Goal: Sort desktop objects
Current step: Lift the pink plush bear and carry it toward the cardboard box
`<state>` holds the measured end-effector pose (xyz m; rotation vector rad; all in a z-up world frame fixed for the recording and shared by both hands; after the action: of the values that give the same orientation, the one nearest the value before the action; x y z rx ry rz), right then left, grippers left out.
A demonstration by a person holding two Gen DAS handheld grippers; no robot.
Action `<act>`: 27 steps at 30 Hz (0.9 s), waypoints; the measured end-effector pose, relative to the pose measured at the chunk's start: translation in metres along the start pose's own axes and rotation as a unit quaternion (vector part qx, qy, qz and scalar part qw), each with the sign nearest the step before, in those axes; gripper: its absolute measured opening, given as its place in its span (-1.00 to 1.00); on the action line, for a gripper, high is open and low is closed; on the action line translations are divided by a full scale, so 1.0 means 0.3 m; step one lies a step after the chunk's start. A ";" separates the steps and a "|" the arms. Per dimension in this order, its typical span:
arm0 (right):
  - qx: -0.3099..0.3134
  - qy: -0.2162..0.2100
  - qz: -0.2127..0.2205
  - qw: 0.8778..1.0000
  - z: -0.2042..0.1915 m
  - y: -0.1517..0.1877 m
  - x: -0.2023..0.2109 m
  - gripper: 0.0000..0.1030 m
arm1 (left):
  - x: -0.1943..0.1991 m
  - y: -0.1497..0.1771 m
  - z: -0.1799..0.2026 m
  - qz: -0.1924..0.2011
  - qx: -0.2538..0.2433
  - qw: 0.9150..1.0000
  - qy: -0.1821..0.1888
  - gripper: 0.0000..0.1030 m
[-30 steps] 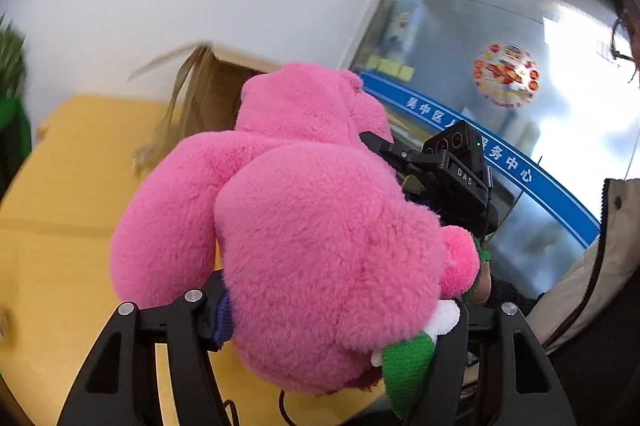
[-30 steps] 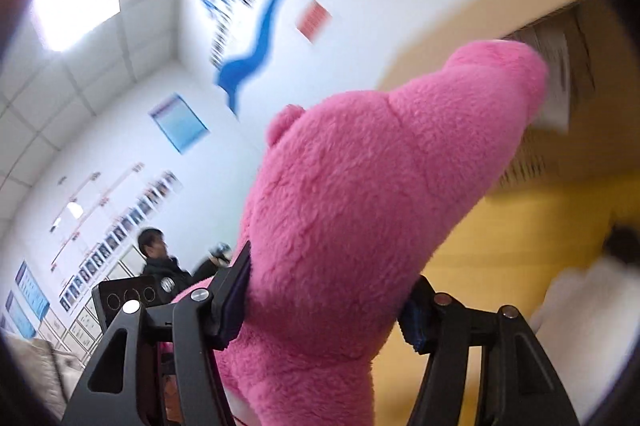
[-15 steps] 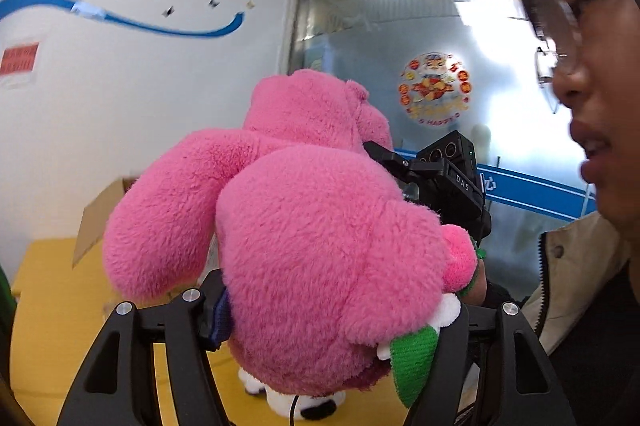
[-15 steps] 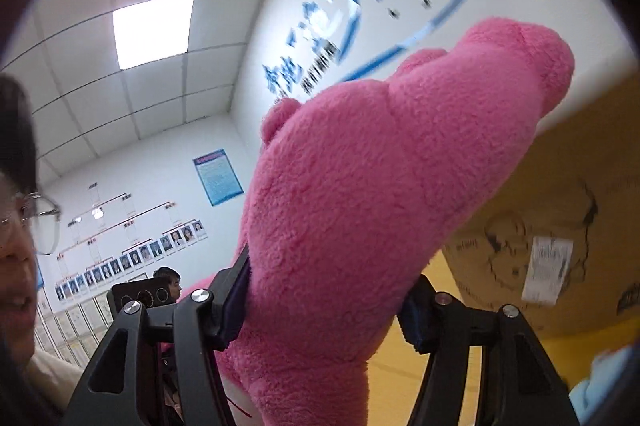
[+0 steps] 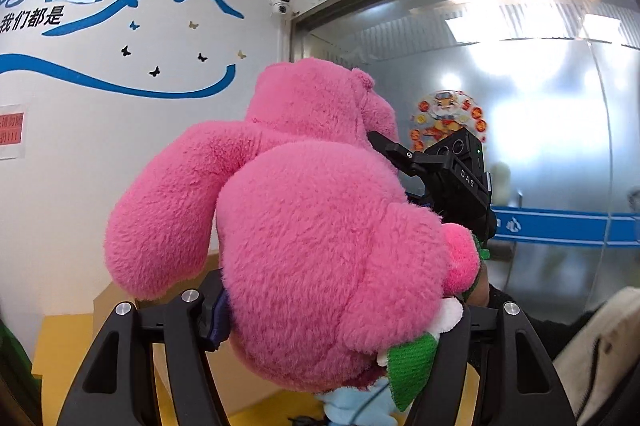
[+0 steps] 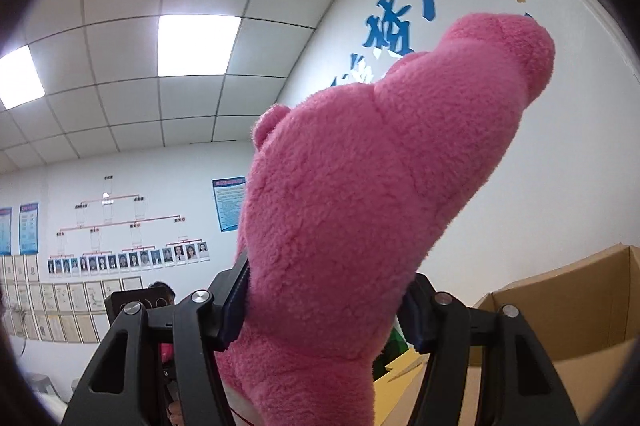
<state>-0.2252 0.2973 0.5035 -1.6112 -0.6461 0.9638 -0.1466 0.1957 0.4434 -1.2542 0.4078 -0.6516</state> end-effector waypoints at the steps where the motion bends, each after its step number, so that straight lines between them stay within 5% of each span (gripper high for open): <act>1: -0.009 0.003 -0.008 1.000 0.042 0.003 -0.037 0.19 | -0.044 -0.013 -0.048 -0.005 0.010 1.000 -0.004 0.36; 12: -0.115 0.063 -0.129 0.983 0.670 0.240 -0.442 0.19 | -0.606 -0.128 -0.565 -0.086 0.142 0.986 -0.018 0.36; 21: -0.208 0.135 -0.216 0.944 1.058 0.697 -0.542 0.19 | -0.870 0.152 -0.870 -0.187 0.255 0.948 -0.044 0.36; 27: -0.253 0.184 -0.266 0.912 1.154 0.904 -0.523 0.20 | -0.889 0.288 -0.886 -0.224 0.289 0.929 -0.055 0.52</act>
<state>-0.6214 0.2809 0.2569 -1.8511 -1.0522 0.0766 -0.4917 0.1885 0.2700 -0.8047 -0.1769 -0.9980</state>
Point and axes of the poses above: each gripper's, at about its wrist camera, not at the fingertips, and x roughly against the way its jaws point, z to its right, y to its underside, the point moved 10 cm from there along -x, roughly the way its jaws point, and after that the axes turned 15 degrees about x, right-handed, at the moved point
